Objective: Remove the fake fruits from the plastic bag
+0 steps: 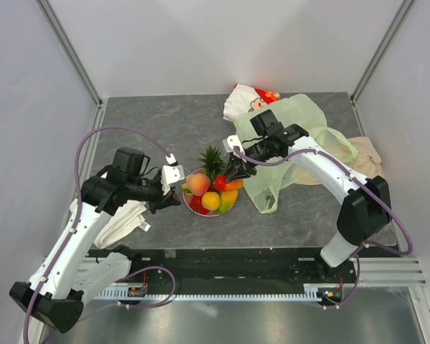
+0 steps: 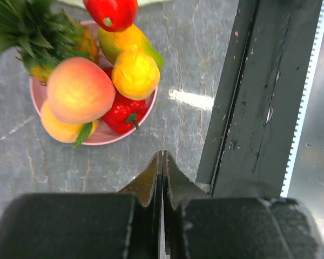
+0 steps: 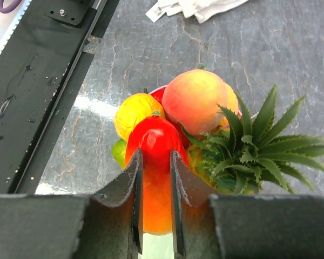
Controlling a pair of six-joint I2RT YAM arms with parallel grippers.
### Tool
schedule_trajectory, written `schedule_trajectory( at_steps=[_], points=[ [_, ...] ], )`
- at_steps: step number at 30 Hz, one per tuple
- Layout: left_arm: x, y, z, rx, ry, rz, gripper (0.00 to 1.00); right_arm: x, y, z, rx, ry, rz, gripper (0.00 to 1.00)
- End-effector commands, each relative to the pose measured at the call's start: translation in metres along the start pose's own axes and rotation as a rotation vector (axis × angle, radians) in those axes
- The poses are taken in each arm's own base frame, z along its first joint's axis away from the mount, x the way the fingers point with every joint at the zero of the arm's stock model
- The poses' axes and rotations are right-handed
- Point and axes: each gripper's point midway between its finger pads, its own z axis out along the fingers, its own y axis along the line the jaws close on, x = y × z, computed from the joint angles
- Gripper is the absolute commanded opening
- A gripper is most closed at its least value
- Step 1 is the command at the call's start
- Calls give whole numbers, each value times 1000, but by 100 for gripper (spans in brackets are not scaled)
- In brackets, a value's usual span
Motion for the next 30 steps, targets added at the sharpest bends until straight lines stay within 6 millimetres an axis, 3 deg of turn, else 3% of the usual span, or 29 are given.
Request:
schedule_trajectory(
  at_steps=[1, 12, 16, 17, 18, 20, 21, 22, 24, 25, 29, 30],
  points=[
    [7, 6, 7, -11, 26, 33, 2, -20, -2, 4, -23, -98, -130, 6],
    [29, -17, 30, 83, 43, 42, 2, -3, -1, 16, -49, -110, -123, 8],
    [31, -20, 38, 98, 37, 46, 2, 3, -12, 6, 5, -58, -83, 19],
    [34, -19, 40, 96, 43, 53, 2, 6, -17, -4, 35, -47, -69, 26],
    [34, -16, 41, 86, 39, 60, 2, 10, -18, -10, 53, -31, -58, 41],
    [36, -12, 44, 64, 43, 48, 11, 28, -13, -25, 80, 52, -71, 57],
    [34, -9, 46, 56, 31, 53, 32, 36, -6, -28, 65, 97, -95, 64],
    [33, -8, 46, 47, 26, 49, 41, 50, 11, -31, 13, 149, -128, 65],
    [35, -5, 48, 26, 20, 31, 56, 65, 27, -38, -18, 230, -149, 69],
    [34, -4, 49, 13, 8, 32, 59, 78, 43, -38, -69, 257, -155, 70],
    [31, 8, 46, -64, -6, 45, 64, 108, 66, -35, -126, 329, -111, 74],
    [31, 10, 44, -76, -7, 56, 65, 117, 68, -37, -136, 363, -104, 80]
  ],
)
